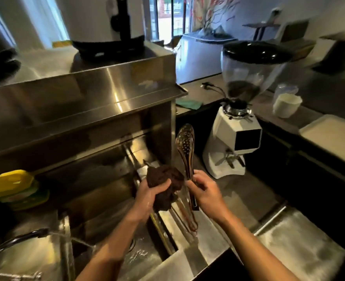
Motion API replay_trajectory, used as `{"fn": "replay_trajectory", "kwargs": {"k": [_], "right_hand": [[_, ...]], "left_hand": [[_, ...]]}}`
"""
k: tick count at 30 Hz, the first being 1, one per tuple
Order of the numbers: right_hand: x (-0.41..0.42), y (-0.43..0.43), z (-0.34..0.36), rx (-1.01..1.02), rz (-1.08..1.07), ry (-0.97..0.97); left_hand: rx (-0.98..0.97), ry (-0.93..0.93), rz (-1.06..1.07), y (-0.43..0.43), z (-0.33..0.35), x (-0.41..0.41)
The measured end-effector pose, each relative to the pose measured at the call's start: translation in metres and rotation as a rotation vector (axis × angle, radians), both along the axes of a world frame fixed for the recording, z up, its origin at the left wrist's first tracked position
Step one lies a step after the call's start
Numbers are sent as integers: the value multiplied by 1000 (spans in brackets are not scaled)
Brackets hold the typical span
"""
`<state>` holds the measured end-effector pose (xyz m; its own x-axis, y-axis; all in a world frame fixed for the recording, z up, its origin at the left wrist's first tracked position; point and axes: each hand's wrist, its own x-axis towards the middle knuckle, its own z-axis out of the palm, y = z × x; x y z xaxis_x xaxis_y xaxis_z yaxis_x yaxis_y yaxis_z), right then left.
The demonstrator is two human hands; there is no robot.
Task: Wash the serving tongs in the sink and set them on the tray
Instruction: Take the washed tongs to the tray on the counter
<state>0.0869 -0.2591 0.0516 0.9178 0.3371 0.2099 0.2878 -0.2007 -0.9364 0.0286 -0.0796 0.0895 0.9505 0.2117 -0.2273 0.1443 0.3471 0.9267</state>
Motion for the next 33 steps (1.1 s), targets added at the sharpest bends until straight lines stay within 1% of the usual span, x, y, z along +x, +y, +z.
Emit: {"fn": "replay_trajectory", "kwargs": {"k": [3, 6, 8, 11, 14, 19, 23, 26, 33], "right_hand": [[3, -55, 10, 23, -86, 2], [0, -118, 20, 16, -209, -50], [-2, -156, 23, 20, -287, -49], [-9, -214, 29, 35, -387, -26], [-27, -270, 37, 12, -514, 11], [-57, -344, 40, 12, -674, 20], [-77, -394, 44, 26, -796, 46], [-86, -424, 47, -22, -865, 46], [-86, -487, 64, -206, -1025, 49]], "left_hand": [[-8, -19, -51, -52, 8, 17], [-26, -29, -154, -113, 15, 32], [-21, -47, -198, -147, 19, 41], [-5, -78, -317, -202, 25, 50], [-26, -68, -413, -260, 28, 52], [51, -91, -597, -334, 24, 53], [50, -85, -685, -392, 29, 54], [57, -92, -729, -429, 34, 58], [62, -108, -791, -495, 46, 71]]}}
